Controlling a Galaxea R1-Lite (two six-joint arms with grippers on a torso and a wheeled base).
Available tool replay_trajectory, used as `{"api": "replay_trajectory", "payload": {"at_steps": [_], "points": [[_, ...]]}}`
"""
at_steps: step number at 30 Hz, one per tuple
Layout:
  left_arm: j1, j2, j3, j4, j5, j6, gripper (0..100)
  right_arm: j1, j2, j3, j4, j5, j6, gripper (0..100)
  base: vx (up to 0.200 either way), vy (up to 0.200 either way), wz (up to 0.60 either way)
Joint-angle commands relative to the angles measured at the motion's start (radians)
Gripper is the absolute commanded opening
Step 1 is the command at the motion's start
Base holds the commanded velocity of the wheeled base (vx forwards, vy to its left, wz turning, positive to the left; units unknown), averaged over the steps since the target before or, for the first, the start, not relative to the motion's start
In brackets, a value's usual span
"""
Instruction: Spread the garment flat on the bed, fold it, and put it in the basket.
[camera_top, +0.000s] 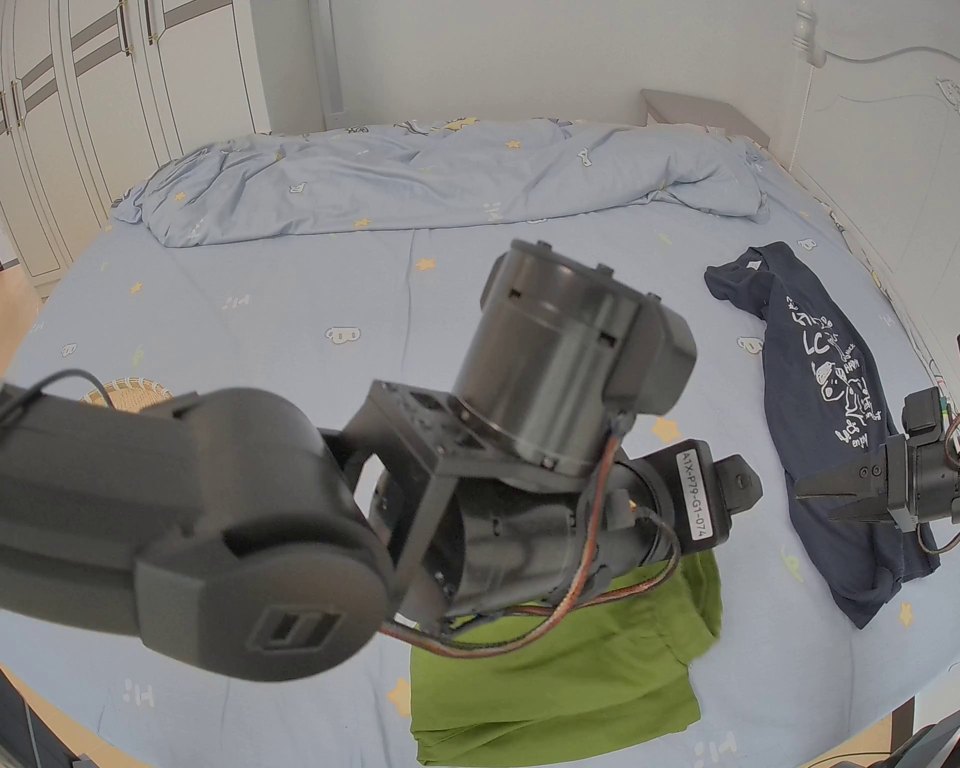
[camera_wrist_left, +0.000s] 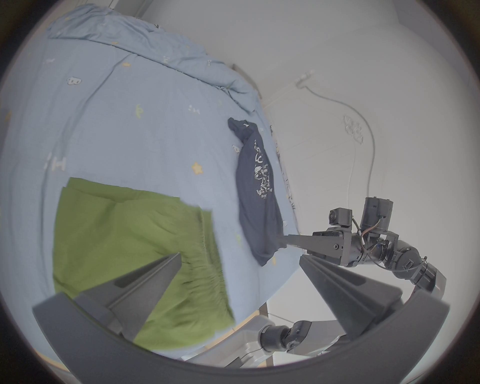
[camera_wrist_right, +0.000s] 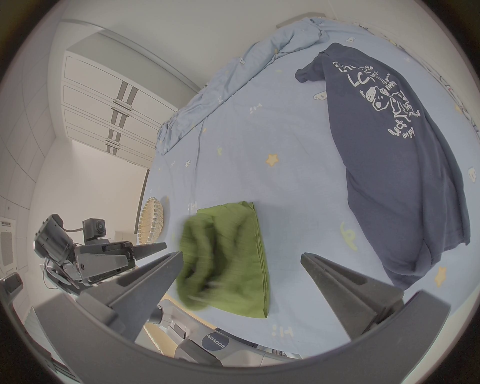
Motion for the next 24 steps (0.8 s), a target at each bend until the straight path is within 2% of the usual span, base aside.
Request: {"api": "replay_trajectory", "payload": {"at_steps": [1, 4, 8, 11, 12, 16, 18, 19, 20, 21, 22, 24], "points": [[-0.019, 0.029, 0.101, -0.093, 0.02, -0.035, 100, -0.004, -0.003, -0.005, 0.0, 0.0, -0.001, 100, 0.0, 0.0, 0.0], [-0.011, -0.002, 0.116, -0.093, 0.018, -0.034, 100, -0.004, -0.005, -0.005, 0.0, 0.0, -0.001, 100, 0.0, 0.0, 0.0], [0.047, -0.108, 0.173, -0.095, -0.005, -0.034, 100, -0.004, -0.005, -0.005, 0.0, 0.0, -0.001, 100, 0.0, 0.0, 0.0], [0.142, -0.23, 0.254, -0.092, -0.066, -0.019, 100, -0.004, -0.006, -0.007, 0.0, 0.0, -0.001, 100, 0.0, 0.0, 0.0], [0.142, -0.23, 0.254, -0.092, -0.066, -0.019, 100, -0.004, -0.006, -0.007, 0.0, 0.0, -0.001, 100, 0.0, 0.0, 0.0], [0.363, -0.302, 0.412, -0.098, -0.333, 0.07, 100, -0.006, -0.026, -0.015, 0.0, 0.0, 0.003, 100, 0.0, 0.0, 0.0], [0.459, -0.296, 0.488, -0.101, -0.5, 0.092, 100, -0.006, -0.031, -0.021, 0.0, 0.0, 0.004, 100, 0.0, 0.0, 0.0], [0.472, -0.293, 0.498, -0.102, -0.526, 0.095, 100, -0.007, -0.031, -0.022, 0.0, 0.0, 0.004, 100, 0.0, 0.0, 0.0], [0.556, -0.264, 0.552, -0.13, -0.667, 0.121, 100, -0.015, -0.032, -0.022, 0.002, 0.0, 0.004, 100, 0.0, 0.0, 0.0], [0.585, -0.25, 0.566, -0.144, -0.71, 0.135, 100, -0.015, -0.034, -0.022, 0.002, 0.0, 0.004, 100, 0.0, 0.0, 0.0], [0.634, -0.215, 0.598, -0.171, -0.787, 0.172, 100, -0.015, -0.041, -0.022, 0.003, 0.0, 0.004, 100, 0.0, 0.0, 0.0], [0.682, -0.137, 0.635, -0.21, -0.838, 0.241, 100, -0.015, -0.044, -0.022, 0.003, 0.0, 0.004, 100, 0.0, 0.0, 0.0]]}}
